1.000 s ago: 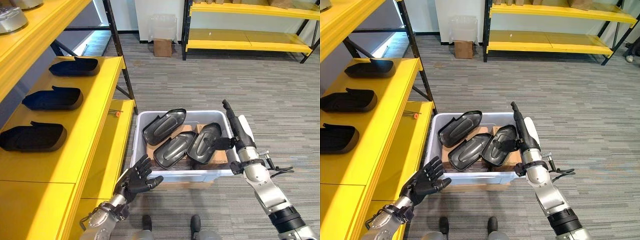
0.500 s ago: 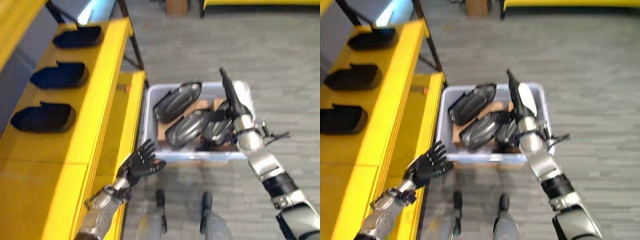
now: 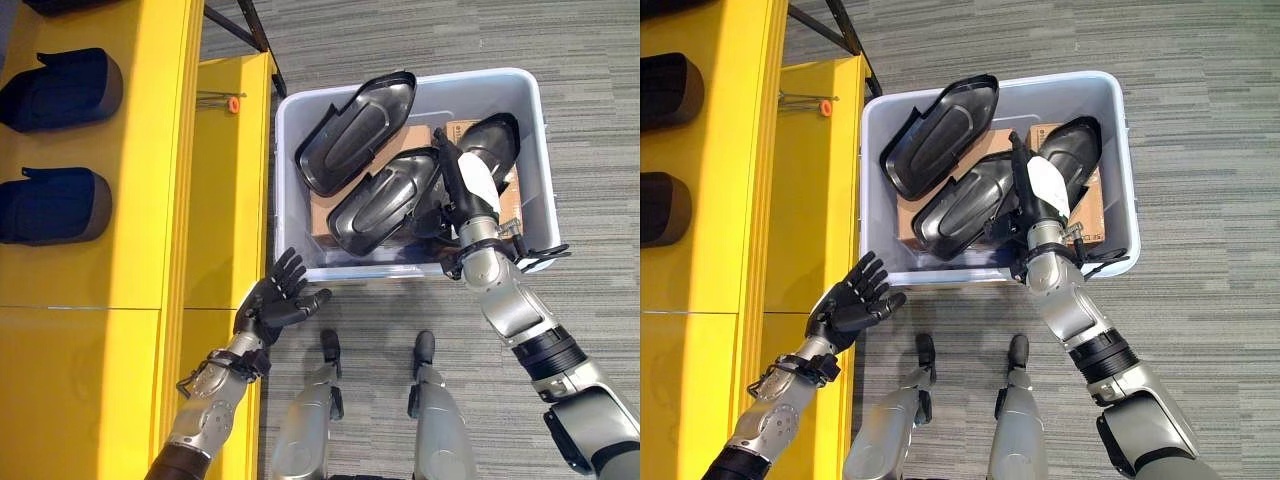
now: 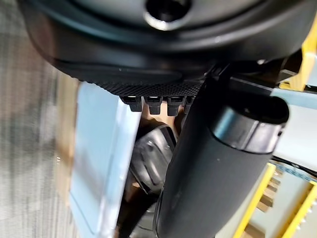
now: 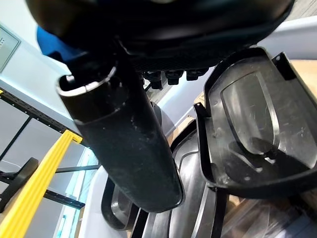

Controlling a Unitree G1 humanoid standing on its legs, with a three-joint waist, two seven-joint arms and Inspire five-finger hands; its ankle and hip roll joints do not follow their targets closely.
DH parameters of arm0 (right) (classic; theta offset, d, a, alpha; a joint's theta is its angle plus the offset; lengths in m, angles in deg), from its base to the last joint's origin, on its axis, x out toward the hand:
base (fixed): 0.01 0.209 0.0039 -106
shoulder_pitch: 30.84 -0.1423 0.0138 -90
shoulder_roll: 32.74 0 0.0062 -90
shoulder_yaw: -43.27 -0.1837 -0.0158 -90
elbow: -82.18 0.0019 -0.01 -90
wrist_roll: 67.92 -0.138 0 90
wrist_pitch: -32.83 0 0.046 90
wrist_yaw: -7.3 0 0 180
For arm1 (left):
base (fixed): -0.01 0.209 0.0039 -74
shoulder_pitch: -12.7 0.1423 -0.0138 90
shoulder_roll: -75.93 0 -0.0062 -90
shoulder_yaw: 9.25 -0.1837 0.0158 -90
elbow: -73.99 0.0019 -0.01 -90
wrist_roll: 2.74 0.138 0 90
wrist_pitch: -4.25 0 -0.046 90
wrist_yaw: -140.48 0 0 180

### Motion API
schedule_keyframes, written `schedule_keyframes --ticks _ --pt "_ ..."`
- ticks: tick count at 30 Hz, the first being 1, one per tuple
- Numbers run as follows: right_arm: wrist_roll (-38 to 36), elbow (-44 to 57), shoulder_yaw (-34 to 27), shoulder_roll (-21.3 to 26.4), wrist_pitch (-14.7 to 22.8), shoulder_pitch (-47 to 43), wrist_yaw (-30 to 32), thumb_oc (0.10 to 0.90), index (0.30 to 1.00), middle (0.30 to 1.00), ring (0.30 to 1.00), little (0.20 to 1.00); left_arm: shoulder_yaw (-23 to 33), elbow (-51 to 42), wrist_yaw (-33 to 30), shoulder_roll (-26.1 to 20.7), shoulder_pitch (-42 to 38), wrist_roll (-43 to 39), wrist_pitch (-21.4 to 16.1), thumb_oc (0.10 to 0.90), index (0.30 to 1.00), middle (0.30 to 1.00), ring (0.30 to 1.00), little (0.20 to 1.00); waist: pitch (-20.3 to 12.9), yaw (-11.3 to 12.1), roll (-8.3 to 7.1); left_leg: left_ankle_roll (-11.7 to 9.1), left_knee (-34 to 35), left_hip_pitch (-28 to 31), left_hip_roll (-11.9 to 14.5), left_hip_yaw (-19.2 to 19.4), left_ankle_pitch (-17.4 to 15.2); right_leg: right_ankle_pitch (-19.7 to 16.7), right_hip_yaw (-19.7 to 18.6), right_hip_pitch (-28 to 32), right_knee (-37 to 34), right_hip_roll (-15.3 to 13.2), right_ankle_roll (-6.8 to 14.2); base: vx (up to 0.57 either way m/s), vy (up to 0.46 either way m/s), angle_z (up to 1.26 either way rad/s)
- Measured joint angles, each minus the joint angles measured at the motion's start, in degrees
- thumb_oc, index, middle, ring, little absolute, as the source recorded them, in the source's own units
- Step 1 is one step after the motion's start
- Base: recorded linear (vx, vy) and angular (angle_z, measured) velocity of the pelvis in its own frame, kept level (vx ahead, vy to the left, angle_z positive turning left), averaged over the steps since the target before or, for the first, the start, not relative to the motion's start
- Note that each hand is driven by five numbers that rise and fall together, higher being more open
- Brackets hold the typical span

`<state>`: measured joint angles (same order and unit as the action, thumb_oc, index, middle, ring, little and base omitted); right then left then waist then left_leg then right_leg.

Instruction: Move parts from the plastic box to the shelf.

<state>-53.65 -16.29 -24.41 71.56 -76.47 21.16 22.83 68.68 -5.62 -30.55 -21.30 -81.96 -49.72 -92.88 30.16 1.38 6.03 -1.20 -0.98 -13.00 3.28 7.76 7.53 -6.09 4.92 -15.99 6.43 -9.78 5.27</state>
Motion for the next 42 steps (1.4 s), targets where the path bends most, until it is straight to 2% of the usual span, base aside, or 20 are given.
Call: schedule_keyframes --ticks 8,10,20,42 --pt "7.9 1.8 0.7 -0.9 -0.7 0.6 2.1 0.900 1.000 1.000 1.000 1.000 -0.4 0.0 -1.3 2.0 -0.4 -0.1 -0.8 0.900 1.000 1.000 1.000 1.000 0.1 -1.1 0.30 0.5 0.0 -0.1 -1.0 1.9 -0.4 0.5 -2.4 -1.9 1.3 -0.8 0.6 0.00 0.080 -0.11" --pt "10.3 2.0 0.5 -0.4 -0.7 0.6 2.8 0.900 1.000 1.000 1.000 1.000 -1.5 -0.2 -1.3 2.2 0.3 -0.1 -1.0 0.900 1.000 1.000 1.000 1.000 0.3 -1.6 0.84 0.8 -0.1 -1.2 -1.5 3.0 -0.6 0.6 -3.3 -4.0 2.1 -1.3 0.7 0.01 0.126 -0.19" --pt "10.6 2.1 0.5 0.4 -2.5 2.3 2.8 0.900 1.000 1.000 1.000 1.000 -1.7 -1.2 -2.4 2.2 1.6 -2.3 -3.1 0.900 1.000 1.000 1.000 1.000 0.2 -1.5 2.03 0.9 0.0 -4.0 -1.8 4.6 -0.6 -0.2 -5.4 -7.9 2.1 -1.3 1.4 0.00 0.044 -0.08" --pt "11.6 2.1 1.7 0.5 -2.9 1.4 3.3 0.900 1.000 1.000 1.000 1.000 -1.8 -4.4 -3.6 2.2 1.2 -2.3 -4.8 0.900 1.000 1.000 1.000 1.000 0.1 -1.3 2.12 1.5 -3.0 -11.3 -2.5 4.9 -0.6 -0.3 -6.3 -15.4 5.0 -2.3 1.4 0.00 0.000 0.00"
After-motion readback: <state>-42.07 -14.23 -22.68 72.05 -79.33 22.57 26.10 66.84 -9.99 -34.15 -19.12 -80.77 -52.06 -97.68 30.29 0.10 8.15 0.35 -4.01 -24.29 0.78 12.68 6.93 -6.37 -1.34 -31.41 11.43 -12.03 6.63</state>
